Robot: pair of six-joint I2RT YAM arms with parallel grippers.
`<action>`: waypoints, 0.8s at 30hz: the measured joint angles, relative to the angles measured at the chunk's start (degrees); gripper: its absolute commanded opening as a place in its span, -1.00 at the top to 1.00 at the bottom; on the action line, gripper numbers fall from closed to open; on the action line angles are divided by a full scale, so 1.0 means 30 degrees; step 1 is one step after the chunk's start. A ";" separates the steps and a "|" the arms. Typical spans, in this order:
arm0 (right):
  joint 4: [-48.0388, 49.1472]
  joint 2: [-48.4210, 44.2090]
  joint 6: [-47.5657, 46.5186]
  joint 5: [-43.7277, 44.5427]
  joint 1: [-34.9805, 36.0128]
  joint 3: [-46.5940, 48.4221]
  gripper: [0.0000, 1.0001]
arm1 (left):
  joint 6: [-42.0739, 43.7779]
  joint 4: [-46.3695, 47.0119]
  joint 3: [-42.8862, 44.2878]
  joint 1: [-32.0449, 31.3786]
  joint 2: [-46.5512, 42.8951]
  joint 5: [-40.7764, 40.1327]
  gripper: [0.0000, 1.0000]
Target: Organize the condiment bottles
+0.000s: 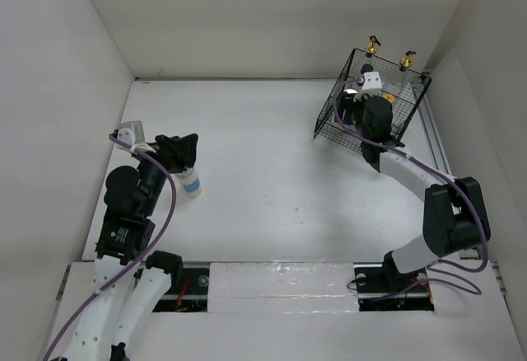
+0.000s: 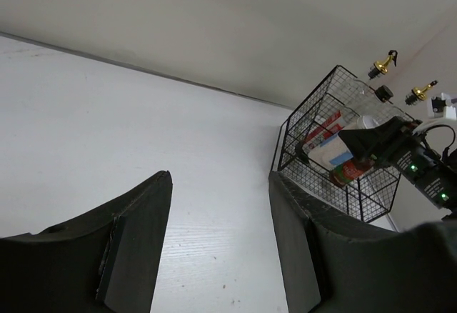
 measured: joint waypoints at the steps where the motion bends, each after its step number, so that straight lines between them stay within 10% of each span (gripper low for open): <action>1: 0.0066 0.0168 0.0044 0.0022 0.0000 0.0000 -0.12 | 0.0000 0.0000 0.0000 0.0000 0.0029 0.0000 -0.04; 24: -0.1370 0.0036 0.1457 -0.0007 0.0204 0.0393 -0.99 | 0.0000 0.0000 0.0000 0.0000 0.0124 0.0124 -0.04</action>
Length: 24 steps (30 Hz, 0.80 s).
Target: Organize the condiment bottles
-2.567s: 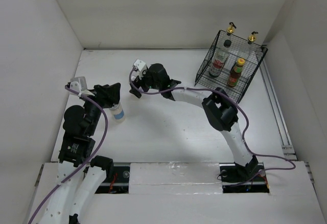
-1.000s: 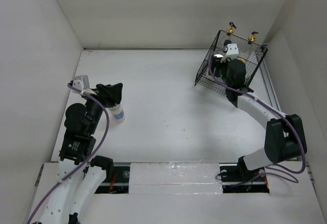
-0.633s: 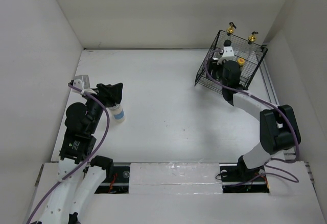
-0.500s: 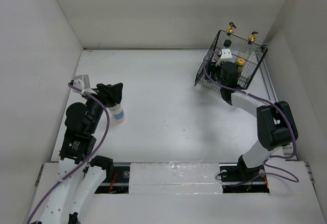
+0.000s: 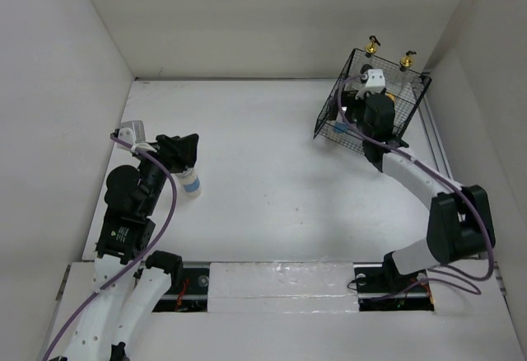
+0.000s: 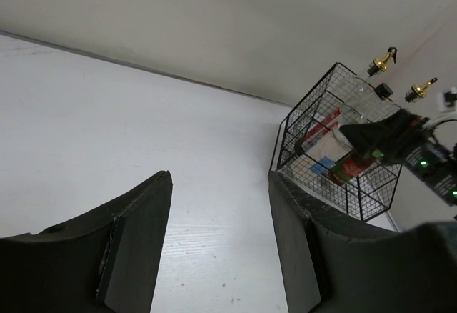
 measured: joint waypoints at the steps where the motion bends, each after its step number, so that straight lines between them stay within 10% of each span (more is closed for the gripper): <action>1: -0.0138 -0.0648 -0.0029 0.0066 0.0117 0.0066 -0.99 | 0.0000 0.0000 0.0000 0.0000 0.0000 0.0022 -0.04; 11: 0.0393 -0.3286 -0.1297 -0.3891 0.4845 0.1231 -0.99 | -0.0029 -0.0029 0.0000 0.0000 -0.0058 -0.0350 -0.04; 24: 0.0517 0.8830 -0.2142 -1.0295 1.3260 0.6812 -0.99 | -0.1224 -0.0823 0.0029 0.0291 -0.1282 -0.4320 -0.22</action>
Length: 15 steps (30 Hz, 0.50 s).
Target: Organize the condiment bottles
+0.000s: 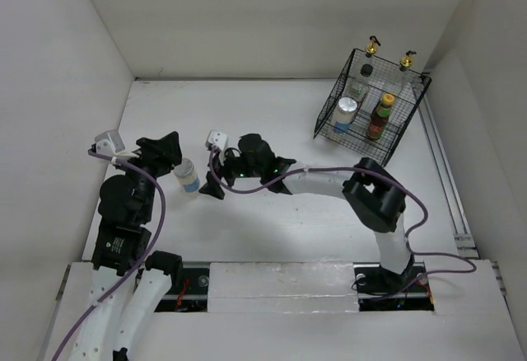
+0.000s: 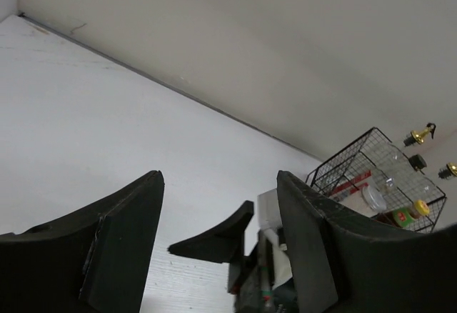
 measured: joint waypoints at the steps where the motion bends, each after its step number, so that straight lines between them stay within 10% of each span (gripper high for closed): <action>1: -0.0015 0.0692 -0.0015 -0.0007 0.0270 0.0729 -0.99 | -0.0102 -0.0095 0.0000 0.0007 -0.0066 -0.0197 -0.22; 10: -0.0189 0.5712 -0.0015 0.0211 0.0852 0.7271 -0.99 | -0.0270 -0.0189 0.0000 0.0007 -0.0262 -0.0678 -0.22; 15: -0.0153 0.7555 0.0758 0.0328 0.0882 0.9384 -0.23 | -0.0248 -0.0182 0.0000 0.0007 -0.0262 -0.0546 -0.22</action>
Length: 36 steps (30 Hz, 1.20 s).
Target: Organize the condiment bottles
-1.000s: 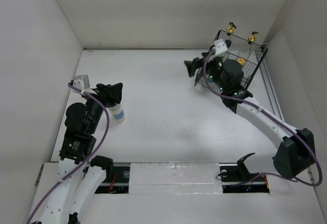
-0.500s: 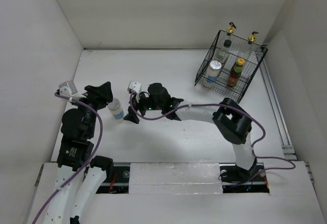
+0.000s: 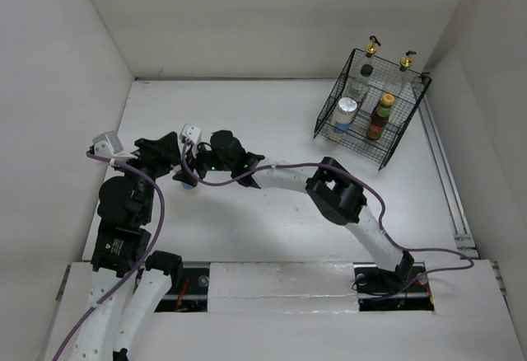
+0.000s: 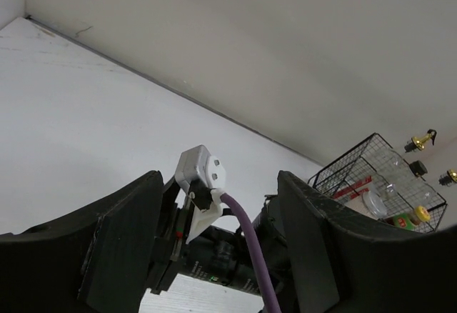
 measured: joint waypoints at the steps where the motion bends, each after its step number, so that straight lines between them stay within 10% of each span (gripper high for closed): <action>1: 0.0262 0.0044 0.0189 0.0138 0.0058 0.0007 -0.19 | 0.0022 0.0000 0.0000 0.0000 0.0000 0.0022 -0.22; 9: 0.3949 -0.4816 0.3126 0.0291 -0.0576 -0.7424 -0.11 | 0.0146 0.0015 0.0000 0.0000 -0.0007 0.0517 -0.22; 23: 0.2120 -2.6279 0.3373 0.7927 -1.0958 -1.7653 -0.08 | 0.0750 0.0729 -0.0015 0.0000 0.1829 0.4116 -0.36; 36: -0.4619 -2.5048 0.3038 1.0601 -1.6713 -1.9234 -0.08 | 0.0823 0.0809 -0.0015 0.0000 0.2302 0.5056 -0.38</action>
